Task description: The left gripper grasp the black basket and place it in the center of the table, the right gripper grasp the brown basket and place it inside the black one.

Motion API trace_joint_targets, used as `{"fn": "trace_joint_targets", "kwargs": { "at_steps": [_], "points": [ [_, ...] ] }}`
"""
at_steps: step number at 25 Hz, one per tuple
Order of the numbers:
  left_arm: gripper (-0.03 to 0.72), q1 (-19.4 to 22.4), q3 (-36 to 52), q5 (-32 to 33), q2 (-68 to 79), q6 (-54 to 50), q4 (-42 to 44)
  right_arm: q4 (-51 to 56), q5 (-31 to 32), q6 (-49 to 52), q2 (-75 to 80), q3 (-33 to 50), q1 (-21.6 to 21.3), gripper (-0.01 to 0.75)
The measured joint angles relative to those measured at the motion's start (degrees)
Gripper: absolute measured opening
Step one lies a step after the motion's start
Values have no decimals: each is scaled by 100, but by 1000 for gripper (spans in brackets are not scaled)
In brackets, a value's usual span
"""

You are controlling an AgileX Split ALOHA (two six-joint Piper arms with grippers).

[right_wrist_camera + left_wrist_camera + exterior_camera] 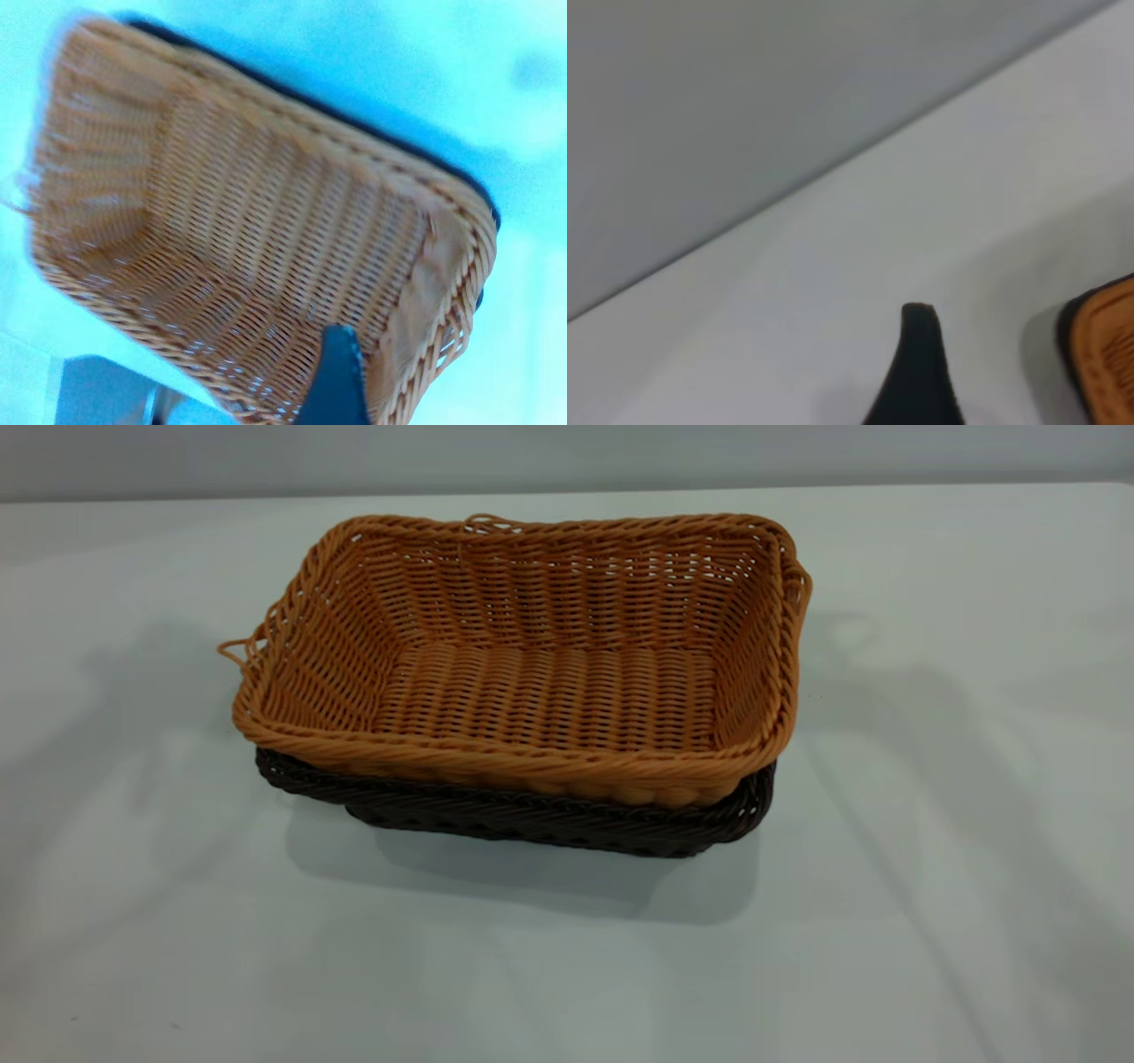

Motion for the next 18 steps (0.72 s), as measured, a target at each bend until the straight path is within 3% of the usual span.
{"fn": "trace_joint_targets", "kwargs": {
  "at_steps": [6, 11, 14, 18],
  "points": [
    [547, 0, 0, 678, -1381, -988, 211, -115, 164, -64, -1905, -23, 0, 563],
    [547, 0, 0, 1757, -2232, -1842, 768, -95, 227, -69, -3658, 109, 0, 563],
    [547, 0, 0, 2513, -2636, -2201, 1135, -85, 249, -69, -4746, 706, 0, 563],
    [547, 0, -2, 2519, -2988, -2385, 1277, -121, 311, -70, -6104, 1801, 0, 563]
  ]
}}
